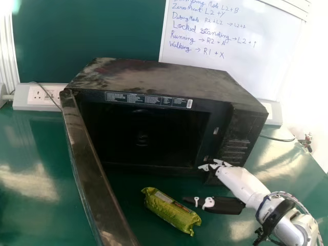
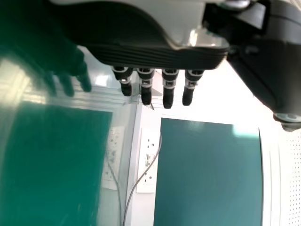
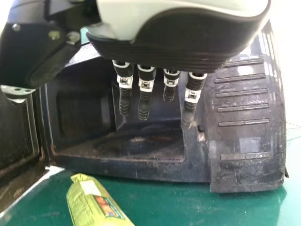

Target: Put biscuit inside oven

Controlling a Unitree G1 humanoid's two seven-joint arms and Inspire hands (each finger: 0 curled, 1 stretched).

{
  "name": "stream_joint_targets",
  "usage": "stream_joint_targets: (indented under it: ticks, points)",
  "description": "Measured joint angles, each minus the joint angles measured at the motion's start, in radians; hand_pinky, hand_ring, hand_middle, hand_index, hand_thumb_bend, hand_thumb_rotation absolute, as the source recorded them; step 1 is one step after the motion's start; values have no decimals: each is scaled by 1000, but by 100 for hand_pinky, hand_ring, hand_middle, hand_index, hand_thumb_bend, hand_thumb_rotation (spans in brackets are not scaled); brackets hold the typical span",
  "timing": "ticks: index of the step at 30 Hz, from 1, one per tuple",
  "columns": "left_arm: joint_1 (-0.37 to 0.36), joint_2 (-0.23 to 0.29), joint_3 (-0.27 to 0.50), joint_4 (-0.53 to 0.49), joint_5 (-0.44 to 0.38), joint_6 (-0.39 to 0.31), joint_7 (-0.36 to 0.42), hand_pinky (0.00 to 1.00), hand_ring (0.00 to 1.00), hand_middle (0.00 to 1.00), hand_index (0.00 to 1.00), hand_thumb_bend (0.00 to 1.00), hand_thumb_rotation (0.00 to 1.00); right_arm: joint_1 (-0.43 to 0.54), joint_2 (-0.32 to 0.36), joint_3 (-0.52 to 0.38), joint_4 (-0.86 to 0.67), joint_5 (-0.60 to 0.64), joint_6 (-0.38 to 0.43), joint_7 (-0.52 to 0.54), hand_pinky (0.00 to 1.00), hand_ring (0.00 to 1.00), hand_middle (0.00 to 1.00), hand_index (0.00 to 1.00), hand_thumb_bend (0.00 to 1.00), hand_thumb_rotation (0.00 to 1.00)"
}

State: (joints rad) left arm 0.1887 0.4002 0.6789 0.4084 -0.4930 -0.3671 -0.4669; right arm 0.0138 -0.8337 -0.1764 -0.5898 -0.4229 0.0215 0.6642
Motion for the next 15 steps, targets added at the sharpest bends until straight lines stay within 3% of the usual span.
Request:
stream_joint_targets:
  ticks: [11, 15]
  points:
    - [1, -2, 0, -2, 0, 0, 6, 100, 100, 100, 100, 0, 100, -34, -4, 68, -43, -63, 57, 80, 79, 85, 87, 87, 100, 65]
    - [1, -2, 0, -2, 0, -3, 6, 100, 100, 100, 100, 0, 100, -50, -26, 97, -71, -97, 82, 129, 81, 86, 88, 87, 100, 67]
